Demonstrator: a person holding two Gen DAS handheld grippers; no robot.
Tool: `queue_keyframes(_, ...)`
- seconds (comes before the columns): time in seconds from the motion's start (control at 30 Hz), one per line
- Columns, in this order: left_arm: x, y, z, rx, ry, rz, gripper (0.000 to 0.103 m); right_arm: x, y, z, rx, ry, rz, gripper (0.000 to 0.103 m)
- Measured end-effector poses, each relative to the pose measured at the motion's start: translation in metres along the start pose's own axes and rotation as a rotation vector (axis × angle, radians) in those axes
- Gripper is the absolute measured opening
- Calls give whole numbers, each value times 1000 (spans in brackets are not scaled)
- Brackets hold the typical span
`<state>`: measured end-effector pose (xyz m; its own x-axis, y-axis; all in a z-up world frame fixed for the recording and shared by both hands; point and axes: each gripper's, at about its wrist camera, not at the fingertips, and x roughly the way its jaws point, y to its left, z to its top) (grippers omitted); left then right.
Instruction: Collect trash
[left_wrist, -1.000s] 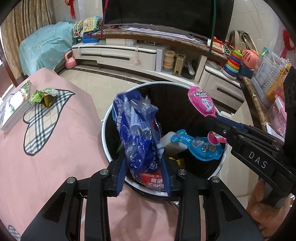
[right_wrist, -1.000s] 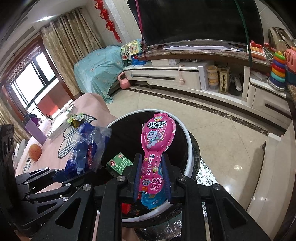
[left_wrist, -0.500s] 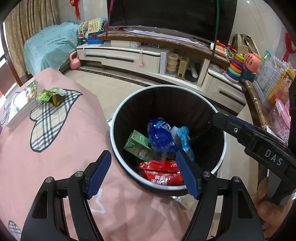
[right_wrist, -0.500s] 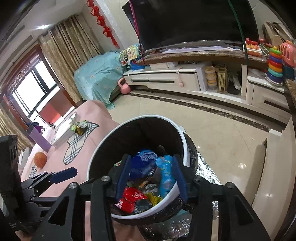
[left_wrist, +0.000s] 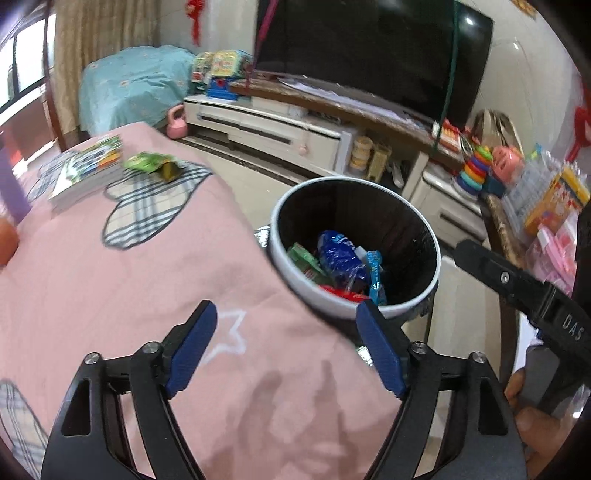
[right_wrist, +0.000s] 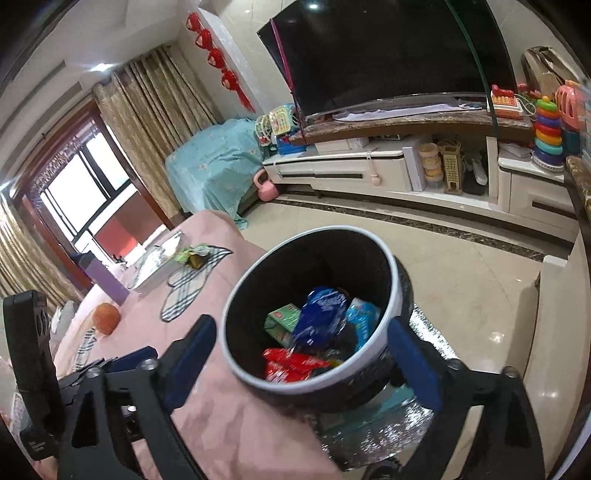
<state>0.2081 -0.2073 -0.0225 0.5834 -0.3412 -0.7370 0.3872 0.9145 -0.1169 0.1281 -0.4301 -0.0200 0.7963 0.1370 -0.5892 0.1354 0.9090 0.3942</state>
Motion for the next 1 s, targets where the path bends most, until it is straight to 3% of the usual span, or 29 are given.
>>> queue_keyframes(0.2,-29,18,-34,-33,-52,30,88,-17,19,-31,-25,-28,-18,101)
queue_keyframes(0.5,-58,44,-85,-58,-167,111,93,-31,24,-74,44,-57,-12,102)
queue_keyframes(0.67,-84,49,-100,-61,-271,145,93,-41,37,-83,-1,-69,-40,102)
queue_keyframes(0.77,-109,48,-105,-55,-378,159,94,-61,51,-83,-67,-147,-71,102)
queue_keyframes(0.8,-115,47,-106,-53,-410,172,101,-71,58,-84,-98,-193,-89,103)
queue_keyframes(0.87,-123,44,-113,-44,-480,213,103,-94,71,-89,-175,-328,-141,103)
queue_keyframes(1.0,-119,45,-122,-37,-472,234,103,-104,80,-102,-244,-399,-206,103)
